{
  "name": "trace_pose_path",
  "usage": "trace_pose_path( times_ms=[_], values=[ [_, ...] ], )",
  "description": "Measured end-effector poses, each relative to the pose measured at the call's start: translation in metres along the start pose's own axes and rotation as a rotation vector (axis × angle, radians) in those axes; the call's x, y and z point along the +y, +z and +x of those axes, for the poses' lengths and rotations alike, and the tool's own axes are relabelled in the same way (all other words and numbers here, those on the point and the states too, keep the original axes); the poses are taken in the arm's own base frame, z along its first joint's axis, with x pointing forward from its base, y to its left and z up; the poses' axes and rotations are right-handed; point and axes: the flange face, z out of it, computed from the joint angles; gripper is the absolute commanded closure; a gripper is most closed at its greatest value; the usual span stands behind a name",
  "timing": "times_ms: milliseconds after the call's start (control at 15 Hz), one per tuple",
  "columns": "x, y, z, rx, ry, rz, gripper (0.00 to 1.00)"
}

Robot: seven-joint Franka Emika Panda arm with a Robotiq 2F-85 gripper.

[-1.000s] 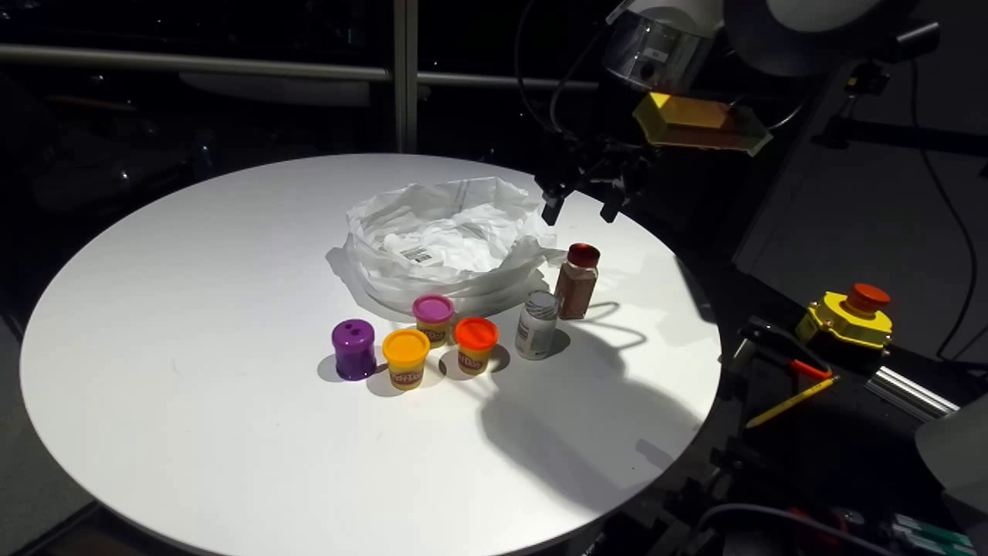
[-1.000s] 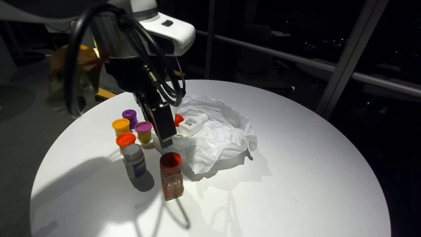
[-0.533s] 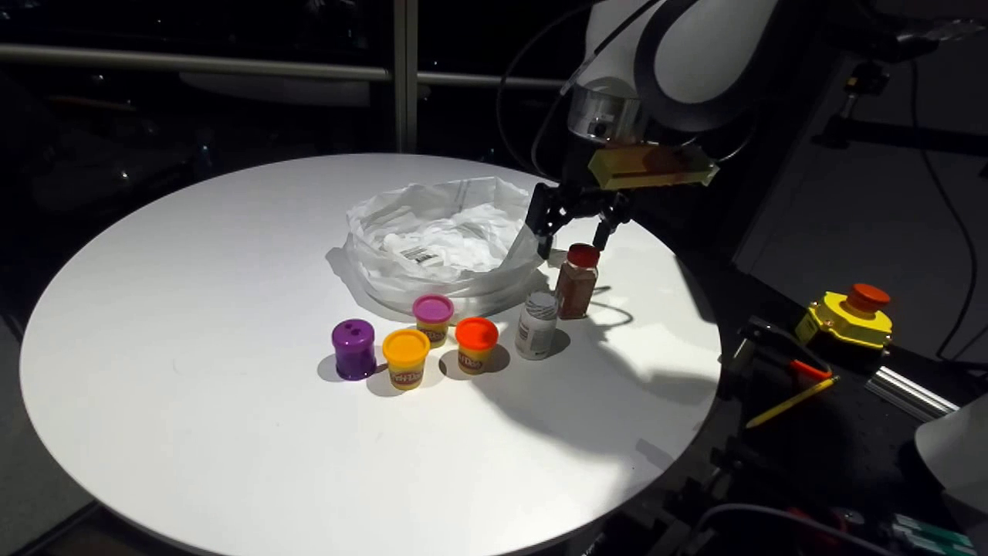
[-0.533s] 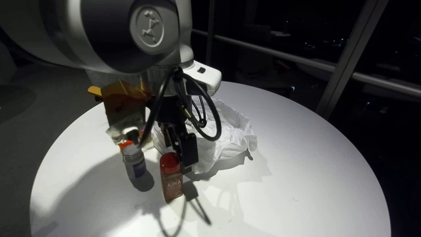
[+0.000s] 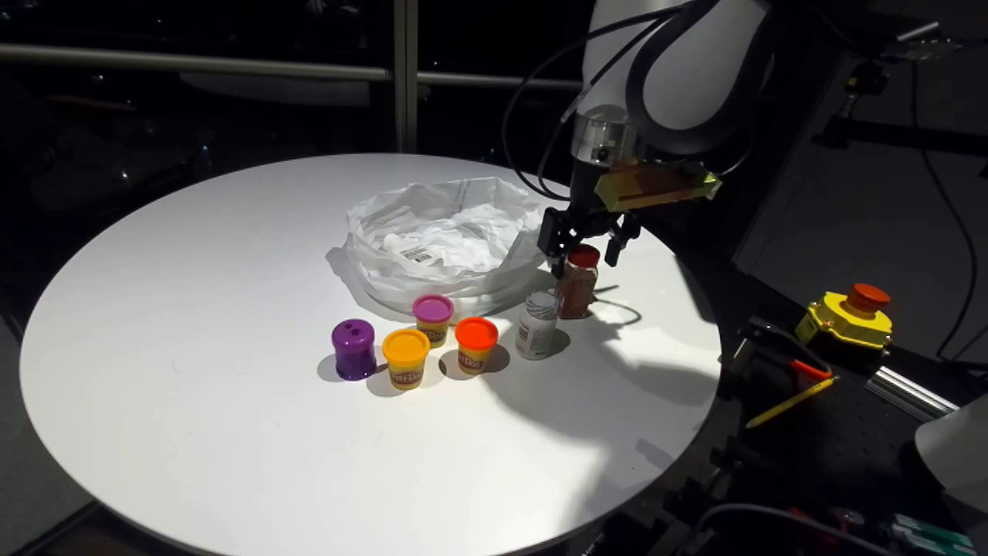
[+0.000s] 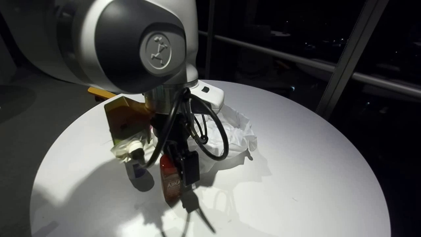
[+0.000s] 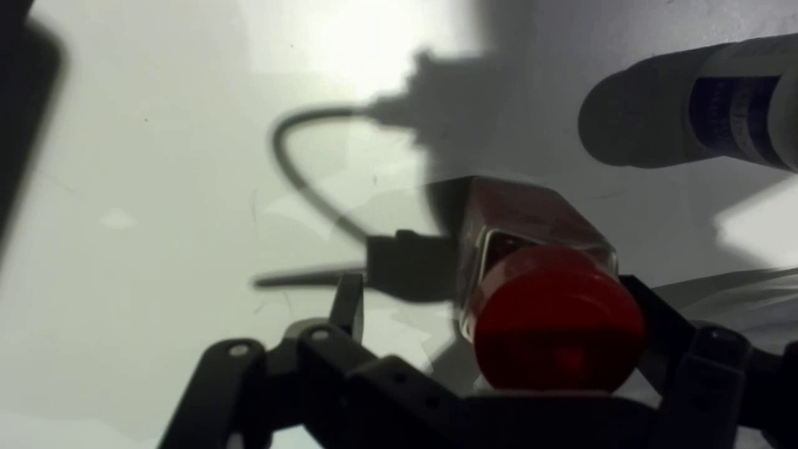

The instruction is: Pick up the objects from the table and put them on the plastic

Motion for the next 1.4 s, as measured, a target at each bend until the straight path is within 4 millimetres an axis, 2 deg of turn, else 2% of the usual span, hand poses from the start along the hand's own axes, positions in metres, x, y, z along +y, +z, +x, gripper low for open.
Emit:
trace_pose_path(
  times_ms=[67, 133, 267, 600, 667, 1067, 1200, 1400],
  values=[
    [0.0, 0.001, -0.002, -0.003, -0.005, 0.0, 0.04],
    [0.001, 0.002, -0.003, -0.006, -0.009, -0.001, 0.25],
    [0.002, 0.004, -0.006, -0.014, -0.016, -0.001, 0.31],
    [0.003, 0.006, -0.011, -0.019, -0.011, 0.033, 0.71],
    [0.002, 0.006, -0.012, -0.022, -0.007, 0.04, 0.74],
    [0.002, 0.0, -0.017, -0.007, 0.006, 0.058, 0.74],
    [0.002, -0.015, -0.02, 0.019, 0.022, 0.074, 0.74],
    [-0.004, -0.053, -0.018, 0.092, 0.074, 0.125, 0.74]
  ],
)
